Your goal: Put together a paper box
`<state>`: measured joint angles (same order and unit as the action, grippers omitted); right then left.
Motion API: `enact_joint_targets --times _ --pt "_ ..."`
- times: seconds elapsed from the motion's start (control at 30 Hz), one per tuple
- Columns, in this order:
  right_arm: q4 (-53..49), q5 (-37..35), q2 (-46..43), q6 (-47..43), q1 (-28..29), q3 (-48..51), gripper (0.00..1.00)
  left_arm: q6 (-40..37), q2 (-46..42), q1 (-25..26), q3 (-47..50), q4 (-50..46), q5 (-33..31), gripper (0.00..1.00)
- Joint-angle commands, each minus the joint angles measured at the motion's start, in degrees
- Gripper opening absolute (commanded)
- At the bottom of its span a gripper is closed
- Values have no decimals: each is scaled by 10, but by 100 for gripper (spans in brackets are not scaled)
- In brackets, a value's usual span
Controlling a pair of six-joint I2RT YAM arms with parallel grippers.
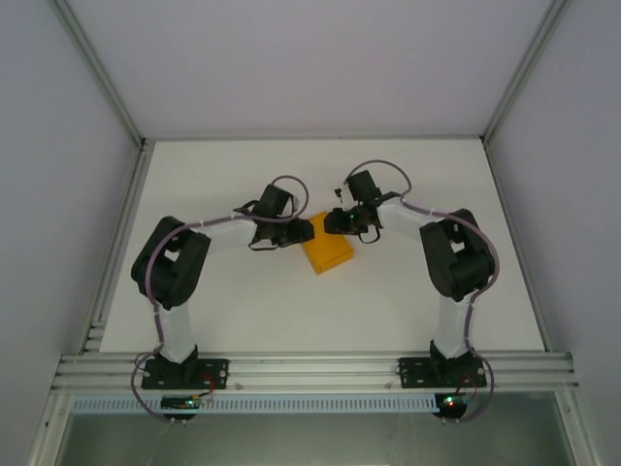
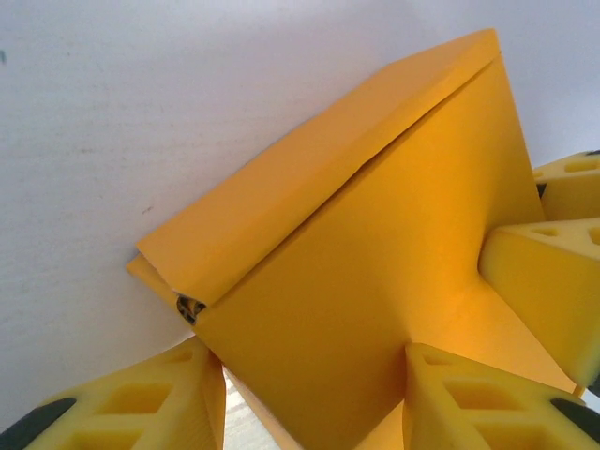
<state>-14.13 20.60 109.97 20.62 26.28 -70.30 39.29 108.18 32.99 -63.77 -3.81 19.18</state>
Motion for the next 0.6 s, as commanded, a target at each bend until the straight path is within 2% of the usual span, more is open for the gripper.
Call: enact_joint_targets --times 0.0,0.13,0.47,0.57 --pt "-33 80 43 26 37 41 36 22 53 13 28 113 27 9" --pt "-28 82 43 30 37 45 36 28 52 13 37 148 48 0" --pt "-25 88 49 32 33 47 36 50 46 2 68 214 87 0" --pt "-33 80 48 30 32 47 36 46 46 -2 62 189 87 0"
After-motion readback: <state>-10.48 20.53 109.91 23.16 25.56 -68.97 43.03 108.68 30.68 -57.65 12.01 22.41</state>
